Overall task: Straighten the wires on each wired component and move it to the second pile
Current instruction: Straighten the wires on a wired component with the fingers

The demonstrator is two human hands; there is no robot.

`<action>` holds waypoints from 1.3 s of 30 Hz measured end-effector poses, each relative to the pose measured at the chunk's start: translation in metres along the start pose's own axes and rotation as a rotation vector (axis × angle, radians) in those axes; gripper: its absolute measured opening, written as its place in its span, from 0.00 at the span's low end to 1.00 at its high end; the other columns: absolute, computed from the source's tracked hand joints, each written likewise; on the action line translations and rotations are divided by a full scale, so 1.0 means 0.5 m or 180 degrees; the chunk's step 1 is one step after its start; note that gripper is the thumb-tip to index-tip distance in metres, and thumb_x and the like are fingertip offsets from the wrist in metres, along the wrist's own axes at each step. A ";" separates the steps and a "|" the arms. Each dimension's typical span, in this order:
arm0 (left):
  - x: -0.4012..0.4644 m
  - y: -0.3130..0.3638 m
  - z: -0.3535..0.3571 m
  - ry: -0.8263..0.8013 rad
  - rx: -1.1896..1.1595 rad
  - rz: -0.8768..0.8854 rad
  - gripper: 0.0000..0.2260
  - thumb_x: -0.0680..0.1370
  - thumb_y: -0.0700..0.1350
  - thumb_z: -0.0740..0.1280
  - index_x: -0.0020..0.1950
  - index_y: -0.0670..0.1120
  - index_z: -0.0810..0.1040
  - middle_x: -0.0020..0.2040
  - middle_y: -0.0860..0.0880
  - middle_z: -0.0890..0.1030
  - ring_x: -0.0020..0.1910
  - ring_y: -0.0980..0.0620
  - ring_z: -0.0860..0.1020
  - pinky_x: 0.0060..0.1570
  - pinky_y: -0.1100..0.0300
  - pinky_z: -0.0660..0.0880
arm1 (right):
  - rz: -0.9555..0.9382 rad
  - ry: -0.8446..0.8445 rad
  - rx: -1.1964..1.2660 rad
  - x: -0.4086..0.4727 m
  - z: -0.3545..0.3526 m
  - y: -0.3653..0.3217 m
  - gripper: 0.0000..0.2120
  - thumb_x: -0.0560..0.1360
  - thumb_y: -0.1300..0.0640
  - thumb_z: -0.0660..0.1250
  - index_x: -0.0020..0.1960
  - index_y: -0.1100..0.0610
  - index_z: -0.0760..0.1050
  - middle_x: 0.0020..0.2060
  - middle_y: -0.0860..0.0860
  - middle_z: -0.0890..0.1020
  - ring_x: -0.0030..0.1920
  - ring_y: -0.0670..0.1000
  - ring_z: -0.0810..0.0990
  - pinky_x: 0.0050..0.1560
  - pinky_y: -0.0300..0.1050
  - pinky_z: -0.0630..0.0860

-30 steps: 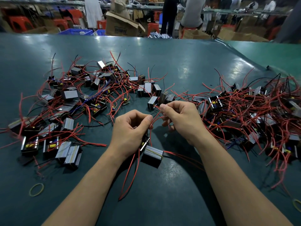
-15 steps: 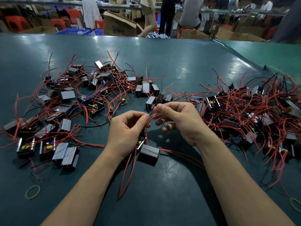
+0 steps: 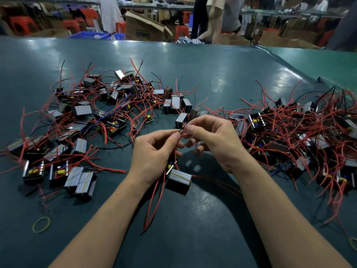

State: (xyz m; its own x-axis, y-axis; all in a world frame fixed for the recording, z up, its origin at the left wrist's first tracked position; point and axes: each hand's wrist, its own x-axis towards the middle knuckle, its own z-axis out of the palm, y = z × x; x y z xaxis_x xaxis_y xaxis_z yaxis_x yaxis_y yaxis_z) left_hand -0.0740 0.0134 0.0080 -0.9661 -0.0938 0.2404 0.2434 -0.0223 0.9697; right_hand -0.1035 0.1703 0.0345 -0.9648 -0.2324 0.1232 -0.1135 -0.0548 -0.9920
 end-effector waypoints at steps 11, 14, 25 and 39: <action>0.002 0.006 -0.001 0.0093 -0.0407 -0.0262 0.03 0.75 0.40 0.71 0.45 0.45 0.85 0.35 0.47 0.84 0.29 0.54 0.80 0.30 0.65 0.76 | -0.0086 -0.0032 0.0237 0.000 0.009 0.005 0.06 0.78 0.63 0.67 0.43 0.56 0.78 0.34 0.51 0.83 0.29 0.50 0.80 0.25 0.39 0.75; 0.002 0.006 -0.001 0.0063 -0.0317 -0.0236 0.03 0.75 0.40 0.71 0.45 0.44 0.85 0.35 0.47 0.84 0.29 0.54 0.80 0.31 0.66 0.75 | -0.0119 0.0025 0.0166 0.001 0.008 0.005 0.04 0.78 0.64 0.66 0.45 0.59 0.78 0.34 0.51 0.83 0.29 0.50 0.81 0.25 0.38 0.75; 0.004 0.003 -0.002 0.0249 -0.0233 -0.0310 0.04 0.76 0.38 0.70 0.43 0.43 0.83 0.32 0.48 0.83 0.27 0.56 0.78 0.29 0.67 0.75 | -0.0706 0.0295 -0.0685 -0.004 0.010 0.009 0.06 0.76 0.64 0.70 0.43 0.55 0.79 0.36 0.55 0.84 0.31 0.52 0.82 0.27 0.43 0.78; -0.001 0.005 0.000 0.0121 -0.0084 -0.0270 0.06 0.75 0.35 0.70 0.42 0.44 0.84 0.30 0.48 0.82 0.25 0.56 0.75 0.28 0.65 0.74 | -0.1224 0.0331 -0.1565 0.000 -0.003 0.013 0.04 0.74 0.61 0.73 0.47 0.59 0.85 0.41 0.50 0.83 0.34 0.50 0.82 0.32 0.40 0.78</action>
State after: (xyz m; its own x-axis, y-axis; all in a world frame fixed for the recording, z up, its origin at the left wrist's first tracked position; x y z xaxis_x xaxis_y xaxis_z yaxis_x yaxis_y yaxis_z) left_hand -0.0729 0.0136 0.0102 -0.9796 -0.1281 0.1550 0.1634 -0.0579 0.9849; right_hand -0.1046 0.1713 0.0278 -0.8486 -0.1879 0.4946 -0.5285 0.3426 -0.7767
